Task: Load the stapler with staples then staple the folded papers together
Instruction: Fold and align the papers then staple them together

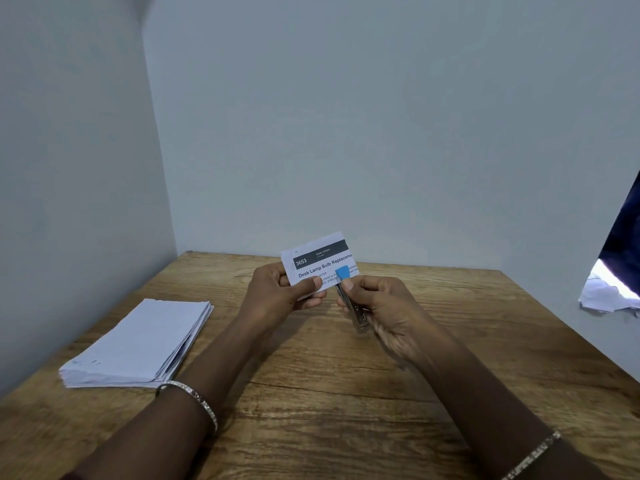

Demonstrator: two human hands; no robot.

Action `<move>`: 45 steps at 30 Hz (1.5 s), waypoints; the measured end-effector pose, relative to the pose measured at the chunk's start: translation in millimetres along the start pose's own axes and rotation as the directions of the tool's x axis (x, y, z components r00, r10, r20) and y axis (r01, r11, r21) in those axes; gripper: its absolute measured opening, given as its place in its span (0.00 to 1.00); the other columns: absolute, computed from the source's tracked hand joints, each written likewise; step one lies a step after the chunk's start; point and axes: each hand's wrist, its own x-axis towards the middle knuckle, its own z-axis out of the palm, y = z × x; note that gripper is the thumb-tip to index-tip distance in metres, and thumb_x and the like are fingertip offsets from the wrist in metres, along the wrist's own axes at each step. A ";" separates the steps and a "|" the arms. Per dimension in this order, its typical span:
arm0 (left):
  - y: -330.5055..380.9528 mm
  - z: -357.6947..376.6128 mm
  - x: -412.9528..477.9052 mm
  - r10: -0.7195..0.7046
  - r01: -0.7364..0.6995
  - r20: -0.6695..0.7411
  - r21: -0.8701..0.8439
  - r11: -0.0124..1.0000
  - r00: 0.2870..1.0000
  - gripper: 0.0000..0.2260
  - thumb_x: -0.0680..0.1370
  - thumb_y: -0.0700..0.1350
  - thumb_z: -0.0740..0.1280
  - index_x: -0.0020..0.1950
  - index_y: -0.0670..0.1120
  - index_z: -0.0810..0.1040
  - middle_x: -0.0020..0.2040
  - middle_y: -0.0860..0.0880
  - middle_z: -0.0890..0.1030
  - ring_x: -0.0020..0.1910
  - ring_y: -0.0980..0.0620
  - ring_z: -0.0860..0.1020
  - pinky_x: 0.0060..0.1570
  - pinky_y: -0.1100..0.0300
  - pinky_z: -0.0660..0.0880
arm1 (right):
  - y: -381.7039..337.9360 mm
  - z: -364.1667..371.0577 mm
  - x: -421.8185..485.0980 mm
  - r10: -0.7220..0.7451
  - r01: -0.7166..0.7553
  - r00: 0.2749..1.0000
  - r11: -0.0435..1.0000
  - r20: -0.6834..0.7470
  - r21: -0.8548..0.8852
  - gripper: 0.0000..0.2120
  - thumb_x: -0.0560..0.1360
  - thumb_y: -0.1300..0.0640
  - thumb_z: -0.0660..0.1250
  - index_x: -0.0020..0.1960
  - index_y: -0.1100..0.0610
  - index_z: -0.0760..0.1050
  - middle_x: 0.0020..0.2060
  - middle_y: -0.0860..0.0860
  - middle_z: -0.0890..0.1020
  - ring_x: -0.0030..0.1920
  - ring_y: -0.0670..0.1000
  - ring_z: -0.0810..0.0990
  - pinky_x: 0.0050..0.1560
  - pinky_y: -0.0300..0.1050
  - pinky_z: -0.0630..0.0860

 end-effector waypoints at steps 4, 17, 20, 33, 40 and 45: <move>0.5 -1.0 0.7 -0.002 0.002 0.002 0.031 1.000 1.000 0.11 0.75 0.34 0.74 0.56 0.38 0.82 0.46 0.41 0.88 0.43 0.45 0.87 0.42 0.58 0.84 | 3.3 -0.5 1.1 -0.007 0.007 1.000 1.000 -0.015 -0.003 0.09 0.77 0.63 0.72 0.53 0.67 0.83 0.40 0.58 0.85 0.39 0.50 0.83 0.43 0.41 0.80; 2.8 -1.2 0.1 0.003 -0.004 0.008 0.048 0.999 1.000 0.15 0.74 0.34 0.74 0.60 0.38 0.80 0.47 0.41 0.88 0.44 0.43 0.87 0.41 0.59 0.83 | -0.7 3.9 -1.0 -0.042 0.037 0.993 0.998 -0.106 -0.056 0.05 0.74 0.66 0.74 0.49 0.66 0.84 0.38 0.57 0.86 0.37 0.51 0.83 0.34 0.37 0.80; 3.0 -2.3 -0.2 0.014 -0.013 -0.013 0.066 0.998 1.000 0.17 0.74 0.33 0.74 0.63 0.39 0.78 0.49 0.40 0.87 0.44 0.41 0.87 0.42 0.57 0.84 | -1.1 0.6 -2.1 -0.018 -0.001 0.990 0.990 -0.139 -0.139 0.09 0.71 0.59 0.79 0.48 0.64 0.85 0.45 0.60 0.87 0.46 0.57 0.84 0.48 0.51 0.83; -0.4 -8.5 4.1 0.057 -0.040 -0.159 0.111 0.993 0.986 0.20 0.74 0.33 0.75 0.63 0.40 0.74 0.49 0.38 0.86 0.41 0.42 0.87 0.43 0.51 0.85 | 1.7 4.3 -6.3 -0.413 0.022 0.901 0.355 -0.135 -0.935 0.26 0.68 0.45 0.76 0.63 0.55 0.81 0.59 0.51 0.84 0.64 0.54 0.77 0.53 0.46 0.71; 0.3 -6.6 4.4 0.053 -0.035 -0.150 0.120 0.992 0.987 0.20 0.74 0.33 0.74 0.62 0.40 0.73 0.49 0.38 0.86 0.40 0.42 0.87 0.39 0.55 0.84 | 8.4 3.4 -6.4 -0.401 0.019 0.910 0.290 -0.104 -0.957 0.21 0.68 0.46 0.76 0.56 0.57 0.82 0.54 0.51 0.84 0.59 0.54 0.77 0.47 0.45 0.66; -0.5 -6.0 4.4 0.037 -0.021 -0.142 0.111 0.994 0.989 0.21 0.73 0.32 0.75 0.63 0.40 0.73 0.49 0.37 0.86 0.40 0.42 0.87 0.38 0.56 0.84 | 11.1 5.8 -6.2 -0.388 0.000 0.919 0.182 -0.072 -0.983 0.19 0.69 0.45 0.75 0.50 0.59 0.80 0.47 0.53 0.83 0.50 0.55 0.79 0.45 0.48 0.72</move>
